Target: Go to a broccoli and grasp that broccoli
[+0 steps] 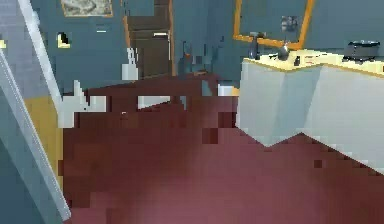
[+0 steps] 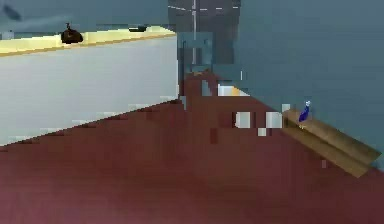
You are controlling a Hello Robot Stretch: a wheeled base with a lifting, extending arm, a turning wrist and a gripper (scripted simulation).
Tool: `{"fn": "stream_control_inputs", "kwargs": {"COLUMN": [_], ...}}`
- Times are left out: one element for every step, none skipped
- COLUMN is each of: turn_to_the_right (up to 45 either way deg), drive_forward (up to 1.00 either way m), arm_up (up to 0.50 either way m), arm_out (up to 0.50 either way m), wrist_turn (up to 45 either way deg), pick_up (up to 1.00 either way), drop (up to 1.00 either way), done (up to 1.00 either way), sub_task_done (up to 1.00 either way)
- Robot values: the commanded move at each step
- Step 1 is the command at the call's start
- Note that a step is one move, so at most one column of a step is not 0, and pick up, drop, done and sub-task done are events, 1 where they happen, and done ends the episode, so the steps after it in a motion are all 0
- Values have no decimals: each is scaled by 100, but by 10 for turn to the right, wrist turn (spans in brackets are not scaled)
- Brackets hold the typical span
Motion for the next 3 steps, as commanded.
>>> {"fn": "stream_control_inputs", "kwargs": {"turn_to_the_right": [-450, -450, -450], "drive_forward": [0, 0, 0], "arm_up": [0, 0, 0], "arm_out": [0, 0, 0], "wrist_turn": [0, 0, 0], "pick_up": [0, 0, 0], "drop": [0, 0, 0], "done": [0, 0, 0], "sub_task_done": [0, 0, 0]}}
